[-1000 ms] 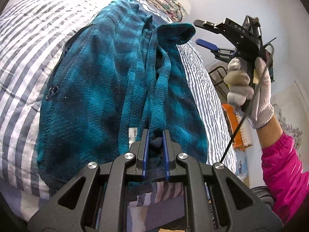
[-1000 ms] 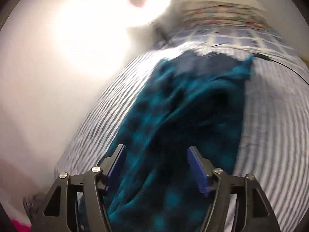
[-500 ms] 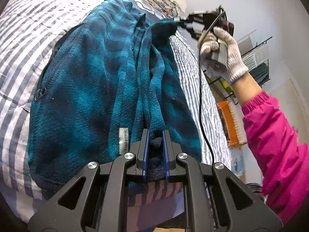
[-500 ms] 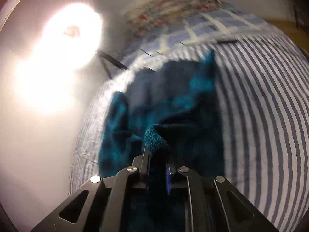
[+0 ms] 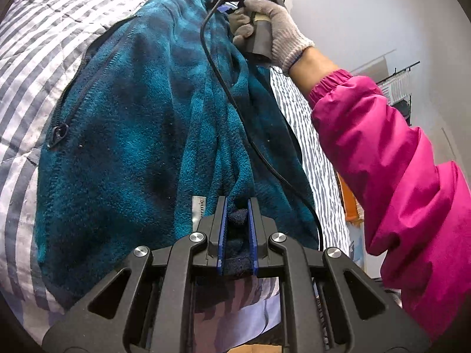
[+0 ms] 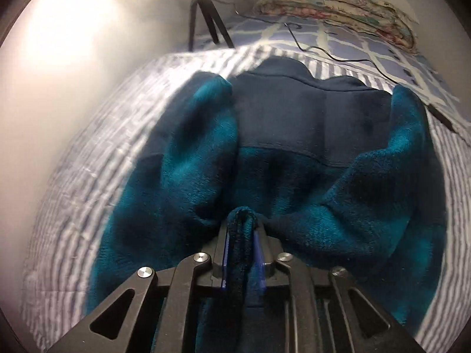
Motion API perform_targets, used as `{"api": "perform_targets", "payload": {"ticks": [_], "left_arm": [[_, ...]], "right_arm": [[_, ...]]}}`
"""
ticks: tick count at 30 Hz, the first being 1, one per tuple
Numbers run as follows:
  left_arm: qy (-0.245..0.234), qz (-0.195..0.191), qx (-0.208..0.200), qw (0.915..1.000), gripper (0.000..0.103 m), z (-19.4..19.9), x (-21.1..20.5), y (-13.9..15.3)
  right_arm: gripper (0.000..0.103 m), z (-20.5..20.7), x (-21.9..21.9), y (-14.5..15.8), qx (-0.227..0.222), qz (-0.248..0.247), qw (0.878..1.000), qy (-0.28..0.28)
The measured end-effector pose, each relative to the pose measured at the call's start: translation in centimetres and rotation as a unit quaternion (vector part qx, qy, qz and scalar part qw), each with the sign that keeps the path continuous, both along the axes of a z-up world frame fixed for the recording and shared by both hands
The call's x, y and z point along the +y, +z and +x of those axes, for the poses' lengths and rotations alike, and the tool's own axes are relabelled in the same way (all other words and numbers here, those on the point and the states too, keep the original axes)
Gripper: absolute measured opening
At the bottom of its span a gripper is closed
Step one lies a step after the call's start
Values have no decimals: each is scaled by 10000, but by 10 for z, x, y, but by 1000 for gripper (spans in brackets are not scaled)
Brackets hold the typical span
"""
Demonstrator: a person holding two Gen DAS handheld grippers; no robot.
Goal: Fold large clothes
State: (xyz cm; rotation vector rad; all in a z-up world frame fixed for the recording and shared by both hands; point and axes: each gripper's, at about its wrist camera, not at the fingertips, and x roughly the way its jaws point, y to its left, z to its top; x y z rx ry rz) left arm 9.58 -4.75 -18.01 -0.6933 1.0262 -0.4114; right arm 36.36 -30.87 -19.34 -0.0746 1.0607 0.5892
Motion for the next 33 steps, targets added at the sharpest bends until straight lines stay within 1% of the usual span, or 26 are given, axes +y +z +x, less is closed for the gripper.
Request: {"api": "perform_targets", "payload": {"ticks": [1, 2, 3, 4, 6, 8, 9, 11, 12, 14, 15, 17, 18, 20, 22, 23, 24, 25, 26, 27, 28, 31, 33], "left_arm": [[-5, 9, 3, 10000, 11, 1, -1, 0], [-16, 26, 2, 10000, 11, 1, -1, 0], [-19, 54, -4, 10000, 11, 1, -1, 0], [-15, 65, -11, 10000, 11, 2, -1, 0], [-20, 137, -53, 9999, 11, 0, -4, 4], [-64, 251, -109, 9996, 11, -1, -7, 5], [-64, 262, -119, 9996, 11, -2, -7, 6], [-30, 243, -115, 9996, 11, -2, -7, 7], [-40, 259, -128, 9996, 11, -2, -8, 7], [-34, 310, -148, 9994, 11, -3, -8, 9], [-38, 307, -158, 9994, 11, -4, -8, 10], [-17, 256, -144, 9996, 11, -8, -5, 14], [-11, 182, -124, 9998, 11, -9, -3, 14], [0, 163, -110, 9998, 11, -11, 1, 14], [17, 167, -135, 9998, 11, -14, 5, 17], [24, 178, -151, 9997, 11, -15, 6, 17], [28, 209, -184, 9996, 11, -17, 8, 20], [23, 261, -215, 9994, 11, -19, 8, 23], [-6, 321, -240, 9992, 11, -20, 7, 25], [-72, 438, -270, 9986, 11, -21, 6, 26], [-94, 507, -276, 9983, 11, -21, 5, 26], [-117, 483, -203, 9986, 10, -19, 3, 21], [-94, 445, -175, 9988, 10, -19, 3, 19]], "right_arm": [[22, -1, -8, 6, 29, 97, 9999, 37], [27, -2, -15, 11, 37, 201, 9998, 26], [30, -4, -24, 19, 55, 353, 9994, -48], [34, -9, -39, 31, 83, 627, 9979, -120], [34, -22, -67, 55, 40, 1064, 9941, -194], [34, -45, -102, 83, -85, 1383, 9899, -295], [34, -53, -112, 93, -120, 1460, 9887, -313], [34, -80, -141, 119, -241, 1641, 9855, -365], [34, -102, -159, 137, -326, 1709, 9839, -398], [34, -132, -181, 161, -470, 1799, 9817, -423], [35, -158, -199, 179, -561, 1882, 9796, -421], [37, -194, -219, 197, -680, 1958, 9774, -405], [38, -221, -233, 207, -747, 1999, 9761, -403], [42, -261, -252, 212, -795, 1946, 9766, -460], [42, -294, -265, 207, -758, 1880, 9781, -462], [42, -314, -271, 200, -726, 1821, 9794, -476], [42, -325, -274, 194, -697, 1795, 9802, -469], [43, -340, -277, 181, -623, 1734, 9817, -478], [45, -352, -278, 164, -504, 1627, 9841, -510], [48, -360, -280, 154, -420, 1561, 9854, -533], [52, -366, -280, 134, -237, 1476, 9870, -587], [53, -371, -274, 74, 497, 1535, 9837, -789], [53, -370, -262, 47, 752, 1222, 9866, -780]]}}
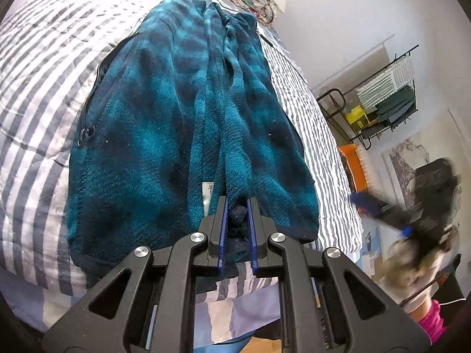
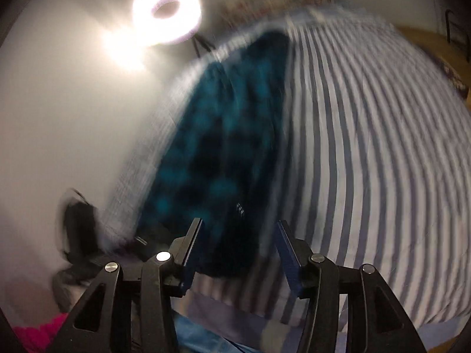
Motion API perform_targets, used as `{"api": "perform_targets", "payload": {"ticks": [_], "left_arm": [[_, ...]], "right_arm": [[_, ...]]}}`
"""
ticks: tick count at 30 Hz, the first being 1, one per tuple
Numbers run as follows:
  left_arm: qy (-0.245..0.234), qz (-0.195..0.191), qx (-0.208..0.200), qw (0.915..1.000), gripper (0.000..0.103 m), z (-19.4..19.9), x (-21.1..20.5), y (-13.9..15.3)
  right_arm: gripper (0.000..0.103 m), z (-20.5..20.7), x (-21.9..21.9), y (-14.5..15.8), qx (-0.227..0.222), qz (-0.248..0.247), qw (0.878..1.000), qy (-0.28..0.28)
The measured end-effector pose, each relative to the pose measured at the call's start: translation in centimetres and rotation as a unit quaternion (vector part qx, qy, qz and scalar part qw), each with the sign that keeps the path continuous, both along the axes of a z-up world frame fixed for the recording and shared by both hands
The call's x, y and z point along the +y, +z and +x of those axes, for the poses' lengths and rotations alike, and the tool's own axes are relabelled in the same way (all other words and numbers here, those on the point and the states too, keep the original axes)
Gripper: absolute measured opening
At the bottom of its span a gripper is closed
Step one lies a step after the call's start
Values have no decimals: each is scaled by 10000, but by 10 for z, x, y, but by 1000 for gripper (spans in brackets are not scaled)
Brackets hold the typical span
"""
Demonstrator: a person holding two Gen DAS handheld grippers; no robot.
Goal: Fold large clothes
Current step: 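Hold the folded hem with the left tool while the right tool smooths the fold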
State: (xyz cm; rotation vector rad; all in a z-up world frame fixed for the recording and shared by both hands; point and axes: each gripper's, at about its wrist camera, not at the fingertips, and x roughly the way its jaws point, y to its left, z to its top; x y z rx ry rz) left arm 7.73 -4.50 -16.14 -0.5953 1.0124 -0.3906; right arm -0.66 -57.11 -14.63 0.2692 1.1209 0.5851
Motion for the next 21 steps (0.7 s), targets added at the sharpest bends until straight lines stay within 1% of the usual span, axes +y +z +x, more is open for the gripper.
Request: {"api": "perform_targets", "payload": {"ticks": [1, 3, 4, 5, 6, 7, 8, 9, 10, 11, 12, 14, 15, 16, 18, 19, 20, 21], "left_arm": [[11, -6, 4, 10000, 10, 0, 0, -1], [9, -74, 12, 10000, 10, 0, 0, -1], [2, -111, 15, 9999, 10, 1, -1, 0], [-18, -194, 12, 9998, 10, 0, -2, 1], [-34, -246, 11, 9997, 9, 1, -2, 3], [-27, -356, 6, 9994, 9, -1, -2, 6], [-19, -480, 2, 9988, 9, -4, -2, 8], [-31, -495, -50, 9988, 9, -7, -2, 10], [-78, -299, -113, 9995, 9, -8, -5, 10], [-165, -5, -140, 9998, 9, -9, -10, 6], [-239, 190, -87, 9995, 9, -9, -15, -1], [-287, 362, -35, 9989, 9, -10, -21, -12], [-366, 532, -148, 9978, 9, -12, -24, -8], [-433, 591, -232, 9970, 11, -14, -24, -3], [-594, 774, -395, 9944, 11, -21, -23, 14], [-651, 854, -466, 9931, 13, -25, -21, 21], [-675, 941, -544, 9918, 16, -29, -16, 28], [-646, 994, -661, 9907, 29, -34, -6, 39]], "right_arm": [[53, 2, 6, -13, 184, -140, 9997, 62], [53, 4, 18, -30, 463, -4, 9986, 247], [51, 6, 23, -37, 550, 59, 9979, 333], [32, 9, 30, -44, 612, 176, 9971, 426], [18, 9, 33, -47, 687, 268, 9961, 486], [14, 10, 35, -50, 778, 256, 9955, 479], [9, 9, 34, -47, 744, 198, 9961, 439], [8, 6, 28, -37, 593, 167, 9969, 490], [8, 5, 23, -30, 481, 178, 9975, 492], [7, 4, 17, -25, 427, 268, 9976, 478], [7, 4, 14, -27, 458, 311, 9973, 490], [7, -4, 20, -37, 440, -173, 9973, 559], [7, -6, 27, -44, 427, -387, 9963, 640], [7, -8, 29, -48, 404, -492, 9958, 665], [8, -10, 23, -43, 333, -403, 9965, 647], [11, -8, 21, -41, 298, -339, 9970, 633], [21, -11, 16, -36, 239, -275, 9976, 589], [26, -13, 12, -33, 181, -241, 9981, 534]]}}
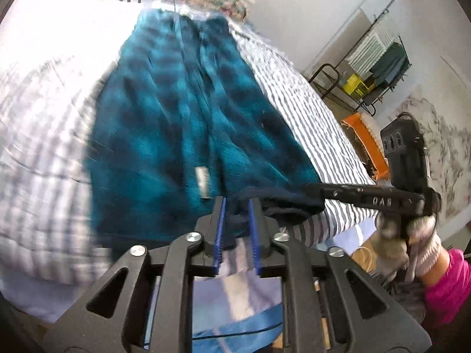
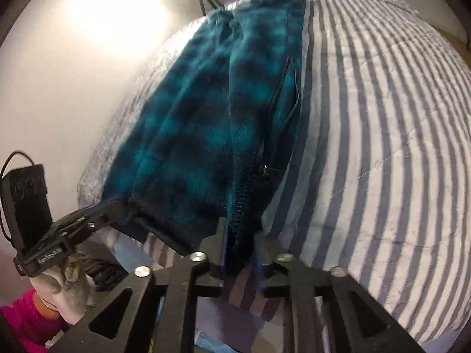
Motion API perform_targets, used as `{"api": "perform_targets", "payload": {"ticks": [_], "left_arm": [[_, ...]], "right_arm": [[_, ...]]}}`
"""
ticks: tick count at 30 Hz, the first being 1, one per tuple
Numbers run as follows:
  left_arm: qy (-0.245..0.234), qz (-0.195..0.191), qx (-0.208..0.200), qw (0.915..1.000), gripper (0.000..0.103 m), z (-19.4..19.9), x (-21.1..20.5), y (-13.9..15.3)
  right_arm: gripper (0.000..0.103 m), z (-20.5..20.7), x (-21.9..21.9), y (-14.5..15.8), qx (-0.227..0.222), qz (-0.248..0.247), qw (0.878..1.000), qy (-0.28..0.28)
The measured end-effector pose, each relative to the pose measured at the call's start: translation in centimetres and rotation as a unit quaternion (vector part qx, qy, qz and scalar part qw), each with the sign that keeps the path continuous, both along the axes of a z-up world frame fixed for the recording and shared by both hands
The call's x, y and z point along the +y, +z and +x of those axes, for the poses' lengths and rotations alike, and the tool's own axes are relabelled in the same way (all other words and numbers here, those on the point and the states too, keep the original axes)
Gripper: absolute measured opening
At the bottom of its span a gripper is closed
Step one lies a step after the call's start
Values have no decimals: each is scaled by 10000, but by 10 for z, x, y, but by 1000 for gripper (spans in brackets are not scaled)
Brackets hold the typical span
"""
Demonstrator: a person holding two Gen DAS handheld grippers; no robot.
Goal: Fold large clothes
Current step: 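Hold the folded hem with the left tool while the right tool smooths the fold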
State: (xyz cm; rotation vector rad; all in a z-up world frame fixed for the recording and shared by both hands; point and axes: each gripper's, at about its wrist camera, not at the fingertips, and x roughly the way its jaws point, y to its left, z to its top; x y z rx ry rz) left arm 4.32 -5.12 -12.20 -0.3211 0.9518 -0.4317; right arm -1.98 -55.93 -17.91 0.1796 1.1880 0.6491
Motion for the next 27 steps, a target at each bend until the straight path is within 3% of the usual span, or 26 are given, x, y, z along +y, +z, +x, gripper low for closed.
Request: {"api": "perform_targets", "payload": {"ticks": [1, 2, 3, 5, 8, 13, 14, 15, 16, 17, 18, 19, 20, 24, 27], "left_arm": [[75, 34, -72, 9999, 41, -2, 10, 7], [197, 95, -133, 9997, 59, -4, 20, 12], [396, 171, -183, 9989, 67, -5, 35, 16], [755, 184, -69, 9970, 67, 0, 67, 13], [1225, -345, 617, 9900, 67, 16, 105, -10], [1174, -1093, 1444, 9764, 67, 34, 111, -56], [1104, -1144, 1516, 9756, 67, 32, 105, -60], [1013, -1161, 1520, 9763, 59, 34, 98, -63], [936, -1133, 1491, 9778, 48, 35, 93, -64], [834, -1074, 1493, 9794, 26, 37, 87, -65], [773, -956, 1448, 9818, 21, 40, 80, -64], [744, -872, 1382, 9837, 17, 41, 76, -62], [723, -885, 1366, 9840, 16, 41, 75, -59], [875, -1388, 1044, 9809, 14, 33, 93, -24], [905, -1199, 904, 9845, 14, 27, 90, -23]], "right_arm": [[38, -2, -8, 5, -104, 103, 9998, -130], [49, -5, -15, 9, -211, 213, 9992, -281], [55, -6, -21, 11, -268, 274, 9986, -368], [66, -7, -28, 10, -238, 397, 9980, -440], [66, -7, -35, 0, 154, 821, 9953, -489], [67, -7, -22, -16, 563, 1257, 9898, -360], [65, -6, -17, -19, 617, 1287, 9894, -284], [64, -8, -12, -21, 645, 1278, 9894, -237], [60, -8, -6, -26, 697, 1238, 9897, -154], [50, -6, -1, -30, 735, 1178, 9903, -98], [44, -7, 4, -33, 766, 1106, 9909, -30], [28, -8, 7, -34, 732, 986, 9924, -2], [19, -9, 6, -33, 701, 890, 9936, 14], [12, -18, -13, 7, 302, 1063, 9938, 84], [12, -24, -26, 12, 218, 1162, 9930, 78]]}}
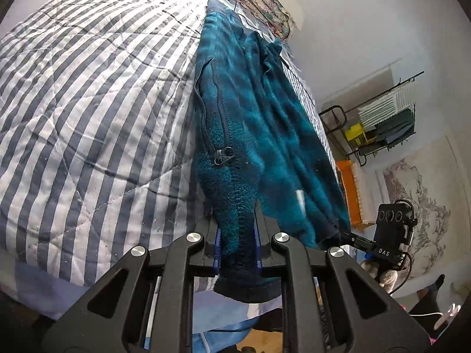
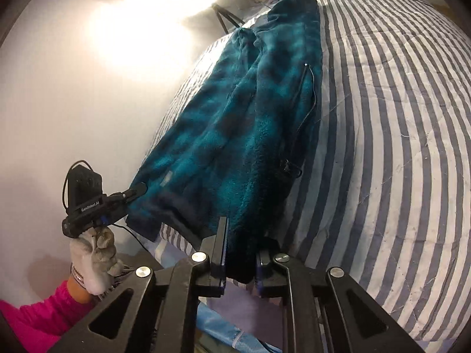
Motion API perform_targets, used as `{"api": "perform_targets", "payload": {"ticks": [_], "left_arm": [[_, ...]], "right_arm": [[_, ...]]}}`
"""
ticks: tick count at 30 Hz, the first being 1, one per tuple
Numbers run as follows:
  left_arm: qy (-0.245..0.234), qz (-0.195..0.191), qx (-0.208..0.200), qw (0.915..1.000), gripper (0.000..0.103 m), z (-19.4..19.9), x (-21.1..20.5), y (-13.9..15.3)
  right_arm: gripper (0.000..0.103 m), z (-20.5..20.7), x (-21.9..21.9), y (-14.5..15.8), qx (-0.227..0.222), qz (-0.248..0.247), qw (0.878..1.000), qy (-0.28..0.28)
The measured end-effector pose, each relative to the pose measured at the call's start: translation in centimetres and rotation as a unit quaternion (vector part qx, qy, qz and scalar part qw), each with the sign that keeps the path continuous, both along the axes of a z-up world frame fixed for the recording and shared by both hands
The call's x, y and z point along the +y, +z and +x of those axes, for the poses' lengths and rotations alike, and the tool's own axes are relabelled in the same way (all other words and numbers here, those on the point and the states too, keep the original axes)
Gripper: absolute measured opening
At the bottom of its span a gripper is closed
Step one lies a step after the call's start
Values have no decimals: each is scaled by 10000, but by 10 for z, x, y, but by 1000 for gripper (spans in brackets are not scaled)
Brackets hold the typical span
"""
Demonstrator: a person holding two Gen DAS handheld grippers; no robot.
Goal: Fold large clothes
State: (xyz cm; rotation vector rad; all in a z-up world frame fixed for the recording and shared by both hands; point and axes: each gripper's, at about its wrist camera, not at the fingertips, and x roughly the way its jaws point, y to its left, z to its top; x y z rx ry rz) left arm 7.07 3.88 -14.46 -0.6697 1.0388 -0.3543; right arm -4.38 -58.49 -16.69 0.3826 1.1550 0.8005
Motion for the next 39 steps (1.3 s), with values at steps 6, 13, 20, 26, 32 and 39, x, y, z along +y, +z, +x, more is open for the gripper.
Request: {"api": "perform_targets", "payload": {"ticks": [6, 13, 20, 26, 32, 39], "left_arm": [[23, 250, 436, 9987, 16, -5, -1, -38], [-34, 487, 516, 9975, 44, -4, 1, -35], [311, 1190, -549, 9909, 44, -14, -4, 29], [-658, 1044, -522, 9910, 44, 37, -75, 29], [-803, 1293, -269, 9880, 44, 100, -125, 3], [-862, 1489, -177, 9849, 8, 134, -142, -26]], "right_arm": [[15, 0, 24, -42, 367, -522, 9978, 168], [63, 1, 1, -35, 399, -380, 9984, -94], [61, 5, 4, 28, -1192, -1109, 9859, -390], [43, 58, 10, 35, -855, -688, 9928, -490], [34, 95, 30, 8, -285, -394, 9969, -620], [34, 128, 33, -11, -169, -70, 9966, -798]]}}
